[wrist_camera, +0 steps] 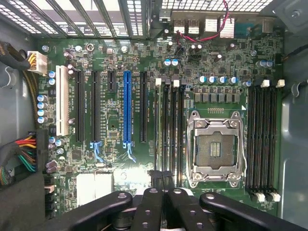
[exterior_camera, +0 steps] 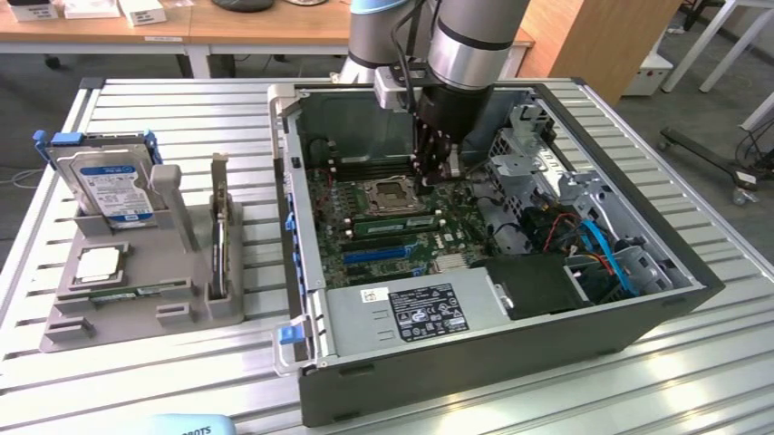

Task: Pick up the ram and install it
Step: 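Press down the ram until it locks into place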

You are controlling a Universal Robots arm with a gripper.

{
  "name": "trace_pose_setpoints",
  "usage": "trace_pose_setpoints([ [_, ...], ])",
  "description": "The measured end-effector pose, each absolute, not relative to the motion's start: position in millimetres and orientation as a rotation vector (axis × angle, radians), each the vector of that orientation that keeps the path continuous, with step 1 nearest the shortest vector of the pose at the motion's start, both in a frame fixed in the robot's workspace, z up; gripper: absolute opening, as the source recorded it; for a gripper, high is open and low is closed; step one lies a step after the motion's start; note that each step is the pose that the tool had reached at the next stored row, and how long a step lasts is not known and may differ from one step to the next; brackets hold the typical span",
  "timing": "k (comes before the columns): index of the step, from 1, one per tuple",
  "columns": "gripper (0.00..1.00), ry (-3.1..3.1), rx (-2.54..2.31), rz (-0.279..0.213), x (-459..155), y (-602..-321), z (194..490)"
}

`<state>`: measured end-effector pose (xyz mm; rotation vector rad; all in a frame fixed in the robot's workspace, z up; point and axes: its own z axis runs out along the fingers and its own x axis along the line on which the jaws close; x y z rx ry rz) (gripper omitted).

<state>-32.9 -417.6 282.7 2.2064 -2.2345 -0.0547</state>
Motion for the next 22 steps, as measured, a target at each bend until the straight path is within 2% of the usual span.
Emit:
trace_pose_setpoints([
  [22,0.10,-2.235,2.206,-0.055,-4.1,-417.6,282.7],
])
